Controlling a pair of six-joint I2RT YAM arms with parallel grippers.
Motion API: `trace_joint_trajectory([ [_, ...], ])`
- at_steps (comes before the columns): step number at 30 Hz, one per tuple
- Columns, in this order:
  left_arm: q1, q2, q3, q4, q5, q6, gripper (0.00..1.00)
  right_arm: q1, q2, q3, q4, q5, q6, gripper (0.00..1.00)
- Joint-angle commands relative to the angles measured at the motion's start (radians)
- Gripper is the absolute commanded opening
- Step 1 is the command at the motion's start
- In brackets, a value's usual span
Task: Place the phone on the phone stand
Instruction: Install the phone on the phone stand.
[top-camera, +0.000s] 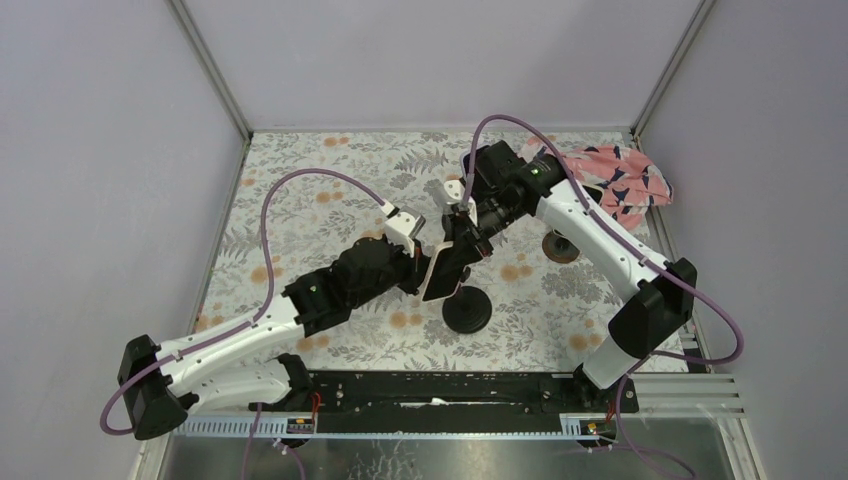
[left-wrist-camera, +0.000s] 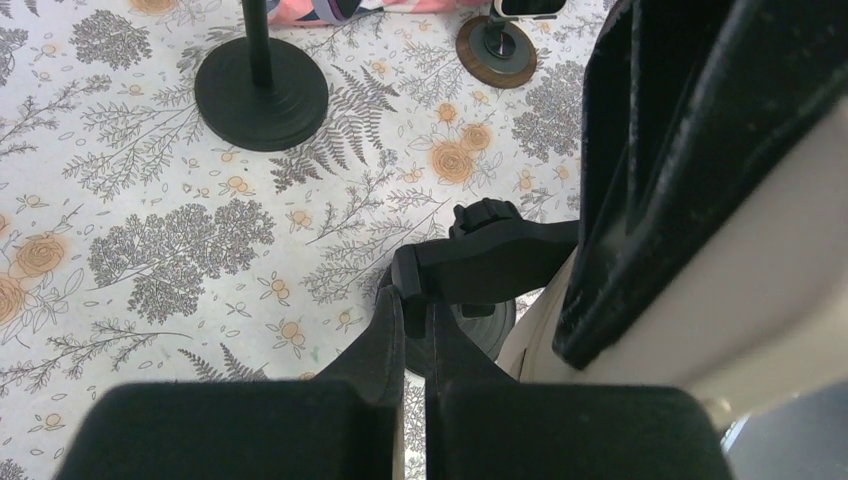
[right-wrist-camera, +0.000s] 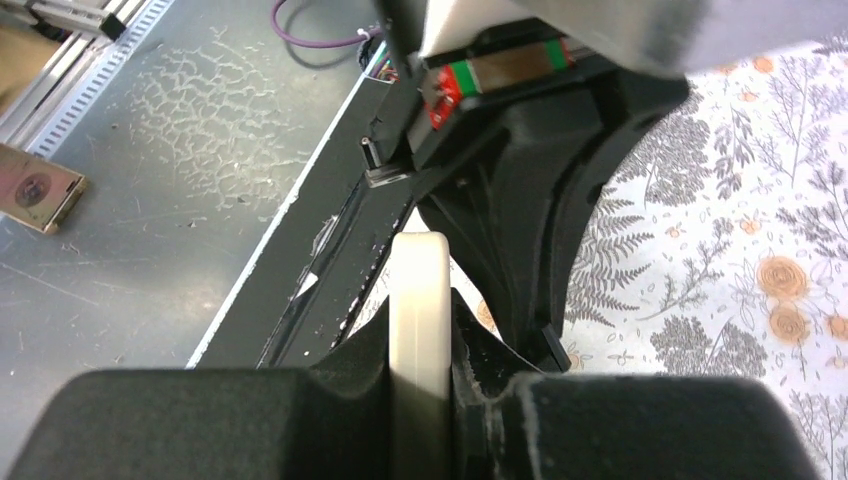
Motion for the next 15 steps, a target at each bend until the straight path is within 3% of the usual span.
trace_joint_trajectory([
  [1, 0.007, -0.016, 0.016, 0.055, -0.023, 0.011, 0.00, -0.071, -0.061, 0.009, 0.042, 0.071, 0.117, 0.00],
  [9, 0.007, 0.060, 0.065, 0.043, 0.003, 0.042, 0.00, -0.081, -0.044, 0.002, 0.023, 0.068, 0.115, 0.00],
  [15, 0.008, 0.082, 0.101, -0.007, -0.018, 0.086, 0.00, -0.116, -0.016, -0.007, 0.005, 0.151, 0.134, 0.00],
])
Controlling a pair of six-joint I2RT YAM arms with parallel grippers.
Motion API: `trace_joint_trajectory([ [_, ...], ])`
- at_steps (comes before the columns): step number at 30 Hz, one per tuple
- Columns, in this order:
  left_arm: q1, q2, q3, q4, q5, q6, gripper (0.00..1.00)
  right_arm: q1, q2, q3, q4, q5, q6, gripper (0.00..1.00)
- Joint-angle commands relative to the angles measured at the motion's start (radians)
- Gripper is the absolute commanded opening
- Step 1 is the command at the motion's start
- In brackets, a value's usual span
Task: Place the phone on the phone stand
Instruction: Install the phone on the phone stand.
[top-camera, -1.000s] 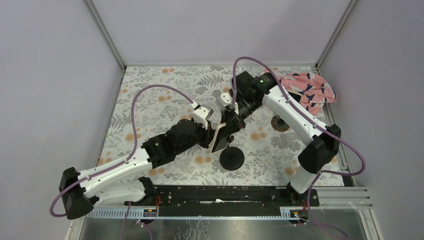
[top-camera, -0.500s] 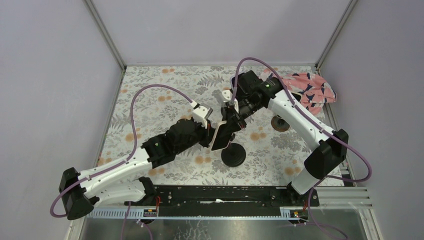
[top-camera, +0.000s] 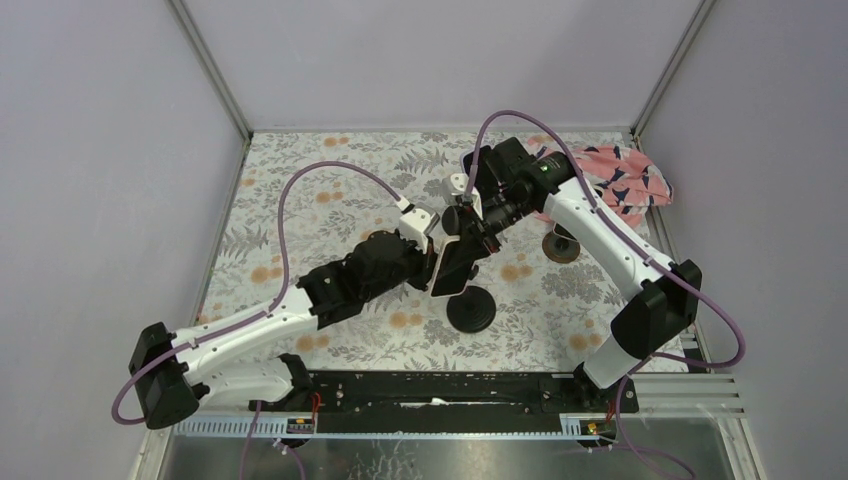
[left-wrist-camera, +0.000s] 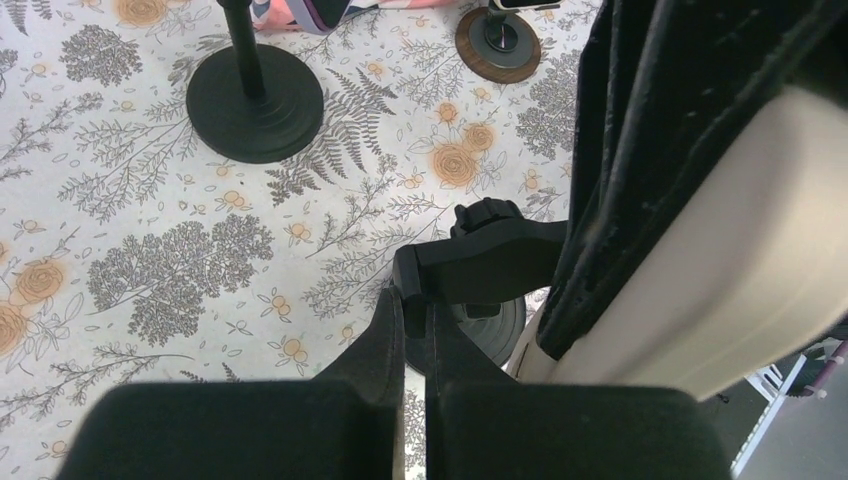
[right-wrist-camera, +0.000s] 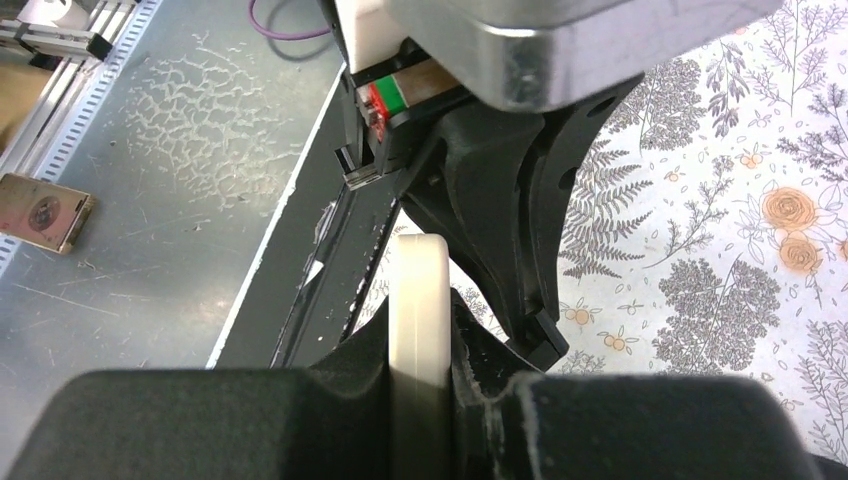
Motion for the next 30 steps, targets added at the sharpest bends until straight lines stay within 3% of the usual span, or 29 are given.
trace_joint_trajectory([
  [1, 0.007, -0.005, 0.055, -0.032, -0.024, 0.055, 0.00, -0.074, 0.000, -0.007, -0.008, 0.113, 0.032, 0.00],
  [15, 0.014, 0.112, 0.108, -0.063, -0.101, 0.095, 0.00, -0.273, -0.070, -0.199, 0.112, 0.267, 0.148, 0.00],
  [30, 0.015, 0.145, 0.106, -0.076, -0.272, 0.090, 0.00, -0.324, -0.081, -0.247, 0.111, 0.482, 0.230, 0.00],
])
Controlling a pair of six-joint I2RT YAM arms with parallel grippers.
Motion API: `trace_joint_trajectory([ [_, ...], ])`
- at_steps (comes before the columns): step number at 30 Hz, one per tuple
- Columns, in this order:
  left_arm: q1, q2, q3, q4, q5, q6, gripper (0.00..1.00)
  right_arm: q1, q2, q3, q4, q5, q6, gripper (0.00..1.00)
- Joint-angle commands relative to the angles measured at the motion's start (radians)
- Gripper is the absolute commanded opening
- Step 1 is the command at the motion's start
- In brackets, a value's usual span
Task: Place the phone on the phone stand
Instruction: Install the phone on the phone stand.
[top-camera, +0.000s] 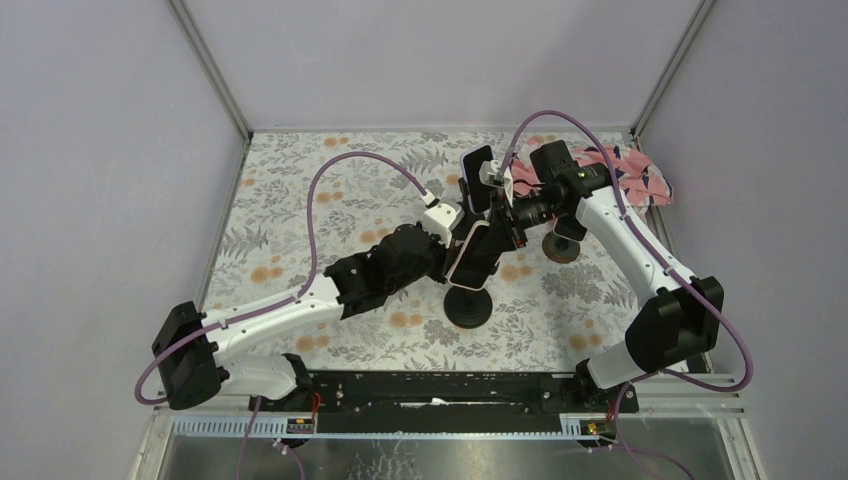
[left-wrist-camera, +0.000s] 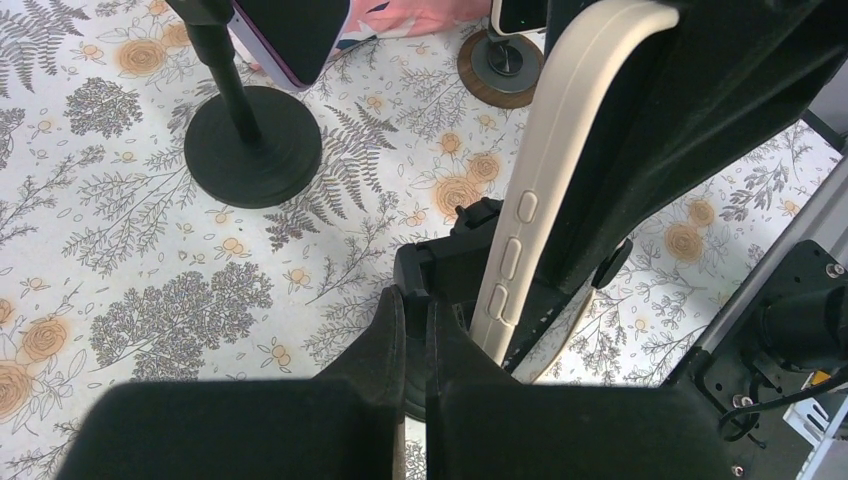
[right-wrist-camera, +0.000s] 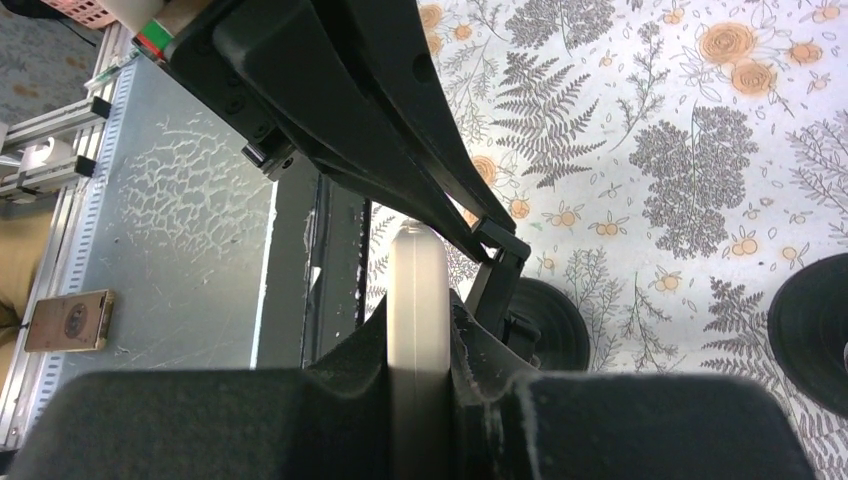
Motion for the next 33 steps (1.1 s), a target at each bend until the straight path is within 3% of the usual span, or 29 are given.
trace_joint_trajectory([
  [1, 0.036, -0.014, 0.006, -0.128, -0.222, 0.034, 0.00, -0.093, 0.033, -0.031, -0.056, 0.485, -0.028, 0.00],
  [15, 0.036, 0.015, 0.010, -0.128, -0.194, 0.095, 0.00, -0.088, 0.110, 0.089, -0.170, 0.619, -0.078, 0.00],
  [33, 0.042, -0.001, 0.005, -0.129, -0.223, 0.127, 0.00, -0.008, 0.155, 0.138, -0.117, 0.847, 0.039, 0.00],
])
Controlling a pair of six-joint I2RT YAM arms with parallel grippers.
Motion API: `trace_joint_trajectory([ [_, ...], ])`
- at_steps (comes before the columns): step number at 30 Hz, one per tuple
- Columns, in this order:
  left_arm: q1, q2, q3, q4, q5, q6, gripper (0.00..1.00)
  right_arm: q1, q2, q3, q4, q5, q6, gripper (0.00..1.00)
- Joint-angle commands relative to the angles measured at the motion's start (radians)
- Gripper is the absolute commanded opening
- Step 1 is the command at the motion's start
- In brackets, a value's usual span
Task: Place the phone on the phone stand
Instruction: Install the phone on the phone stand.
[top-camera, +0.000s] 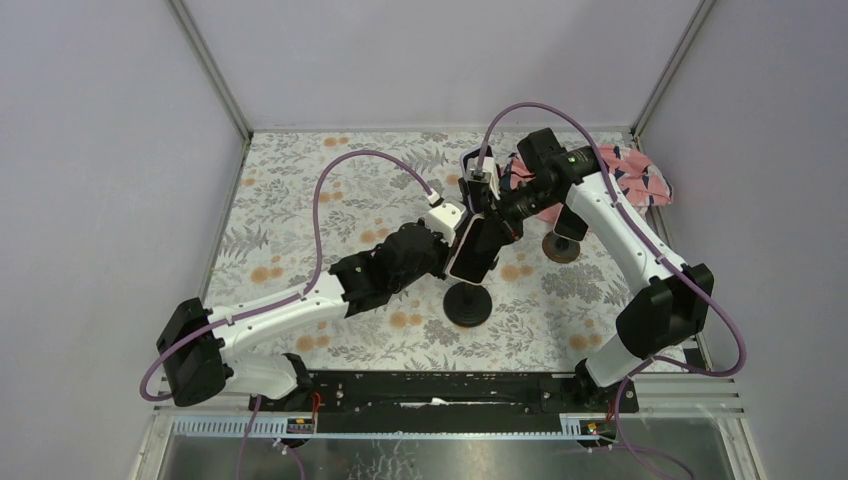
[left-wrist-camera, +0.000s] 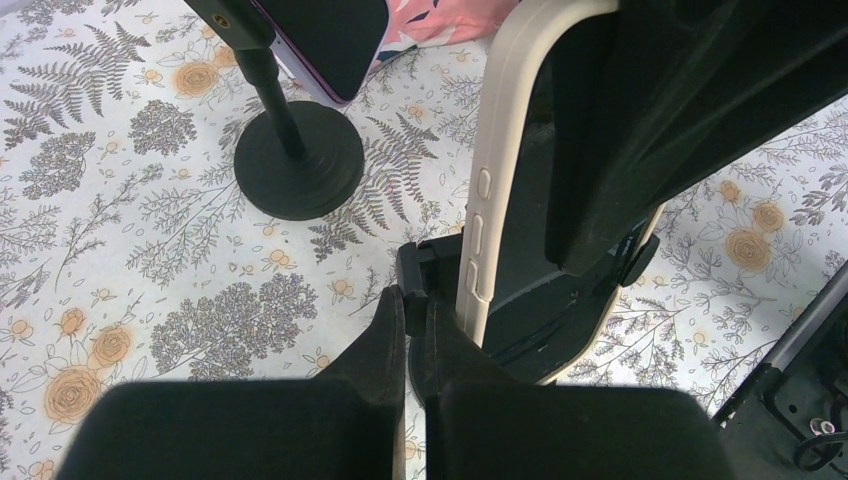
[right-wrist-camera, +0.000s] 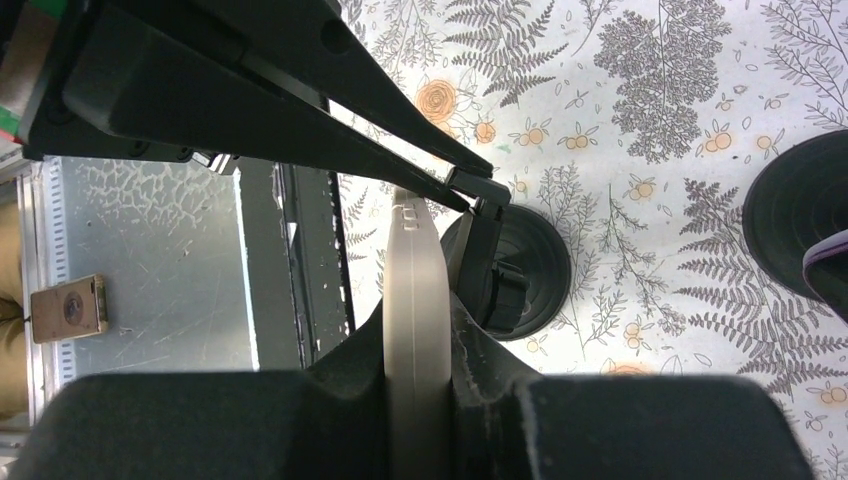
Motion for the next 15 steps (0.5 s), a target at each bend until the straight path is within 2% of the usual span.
trace_joint_trajectory([
  [1, 0.044, -0.034, -0.009, -0.142, -0.165, 0.045, 0.00, -0.057, 0.066, -0.028, 0.011, 0.601, -0.045, 0.00],
  [15, 0.050, -0.032, 0.001, -0.163, -0.240, 0.022, 0.00, -0.055, 0.080, -0.019, 0.015, 0.680, 0.000, 0.00],
])
